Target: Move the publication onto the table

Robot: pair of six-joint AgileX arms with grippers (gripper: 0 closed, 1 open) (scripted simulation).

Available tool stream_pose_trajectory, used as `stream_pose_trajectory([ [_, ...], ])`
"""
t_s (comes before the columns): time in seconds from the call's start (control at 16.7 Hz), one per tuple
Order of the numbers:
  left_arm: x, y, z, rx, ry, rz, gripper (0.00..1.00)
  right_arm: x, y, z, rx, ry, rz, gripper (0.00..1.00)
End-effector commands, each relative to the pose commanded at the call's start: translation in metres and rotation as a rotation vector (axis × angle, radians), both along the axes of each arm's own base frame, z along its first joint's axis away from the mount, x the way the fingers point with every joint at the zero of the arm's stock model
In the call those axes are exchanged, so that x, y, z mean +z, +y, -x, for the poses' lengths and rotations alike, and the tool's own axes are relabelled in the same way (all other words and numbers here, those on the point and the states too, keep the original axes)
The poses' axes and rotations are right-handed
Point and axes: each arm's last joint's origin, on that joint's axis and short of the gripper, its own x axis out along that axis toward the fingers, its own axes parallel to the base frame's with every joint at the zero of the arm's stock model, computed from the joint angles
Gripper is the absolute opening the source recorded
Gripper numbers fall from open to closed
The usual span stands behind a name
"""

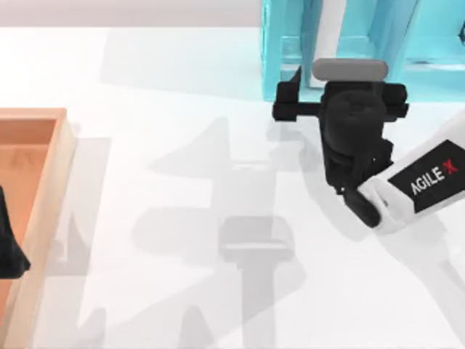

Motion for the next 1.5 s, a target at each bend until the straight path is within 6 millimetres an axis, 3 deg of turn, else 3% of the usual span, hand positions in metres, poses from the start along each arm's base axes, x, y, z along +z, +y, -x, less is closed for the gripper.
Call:
stream_pose_trajectory([
  [0.3, 0.0, 0.0, 0.0, 0.0, 0.0, 0.0, 1.0, -0.001, -0.001, -0.009, -0.001, 0.002, 0.0, 1.0],
  [0.9, 0.0, 0.0, 0.0, 0.0, 0.0, 0.0, 1.0, -0.009, -0.002, -0.095, 0.0, -0.001, 0.0, 1.0],
  [1.2, 0.0, 0.0, 0.0, 0.0, 0.0, 0.0, 1.0, -0.01, -0.004, -0.099, 0.0, 0.0, 0.0, 1.0],
  [1.5, 0.0, 0.0, 0.0, 0.0, 0.0, 0.0, 1.0, -0.01, -0.004, -0.099, 0.0, 0.0, 0.0, 0.62],
])
